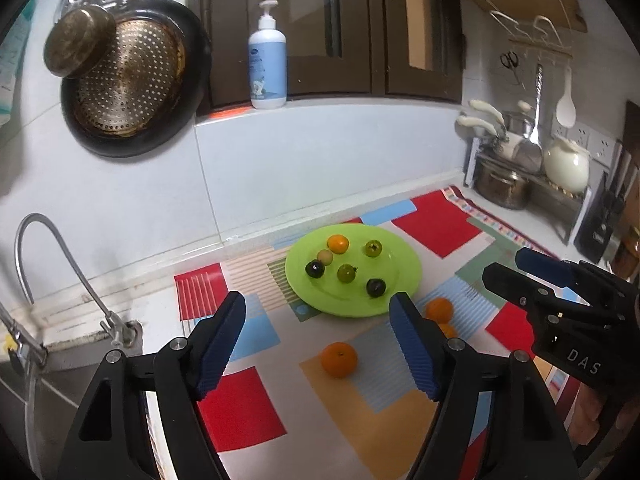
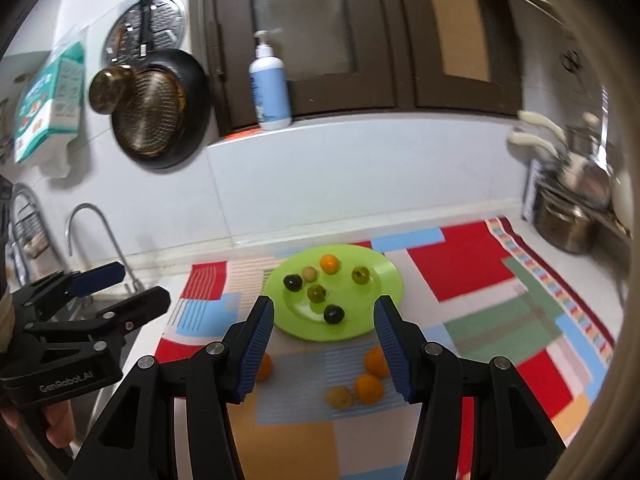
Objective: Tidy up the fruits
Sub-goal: 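Withdraw both open tools from the plate toward the remaining fruits, then grasp a large orange with the left tool while the right tool grasps a yellow fruit, then carry both fruits onto the green plate and open both tools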
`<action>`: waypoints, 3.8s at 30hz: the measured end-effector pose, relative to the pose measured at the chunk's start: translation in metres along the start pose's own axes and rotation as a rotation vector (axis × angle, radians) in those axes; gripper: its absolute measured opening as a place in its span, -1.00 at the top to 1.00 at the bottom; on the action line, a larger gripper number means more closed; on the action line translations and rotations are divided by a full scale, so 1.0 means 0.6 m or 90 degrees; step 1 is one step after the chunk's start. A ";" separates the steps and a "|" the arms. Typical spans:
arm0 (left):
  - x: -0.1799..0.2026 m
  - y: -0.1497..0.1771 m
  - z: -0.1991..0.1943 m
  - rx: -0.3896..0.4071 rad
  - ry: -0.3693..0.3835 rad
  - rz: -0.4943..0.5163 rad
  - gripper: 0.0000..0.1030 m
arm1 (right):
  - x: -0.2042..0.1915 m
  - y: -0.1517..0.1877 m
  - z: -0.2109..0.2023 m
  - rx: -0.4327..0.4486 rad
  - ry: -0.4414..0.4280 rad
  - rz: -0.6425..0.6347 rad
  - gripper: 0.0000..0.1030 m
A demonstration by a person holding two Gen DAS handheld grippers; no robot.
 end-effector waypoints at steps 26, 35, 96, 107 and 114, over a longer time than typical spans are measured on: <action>0.029 0.125 0.165 -0.130 0.109 0.144 -0.43 | 0.024 0.159 0.105 -0.140 0.113 0.102 -0.03; 0.049 0.155 0.205 -0.168 0.137 0.159 -0.37 | 0.033 0.193 0.140 -0.184 0.112 0.116 -0.03; 0.066 0.069 0.093 -0.098 0.087 0.047 0.19 | 0.017 0.103 0.063 -0.102 -0.029 0.018 0.40; 0.080 0.020 0.055 -0.064 0.039 -0.011 0.19 | 0.029 0.049 0.040 -0.067 -0.091 -0.007 0.40; 0.100 -0.012 0.050 -0.047 0.003 -0.033 0.19 | 0.047 0.018 0.036 -0.057 -0.131 -0.021 0.40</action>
Point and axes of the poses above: each gripper's, at about its wrist camera, not at the fingertips, and z roughly the way its jaws point, x to its right, y to its underside, the point moved 9 cm from there along z, roughly the way its jaws point, and after that the axes turned 7 degrees about -y, right-handed, at the moved point
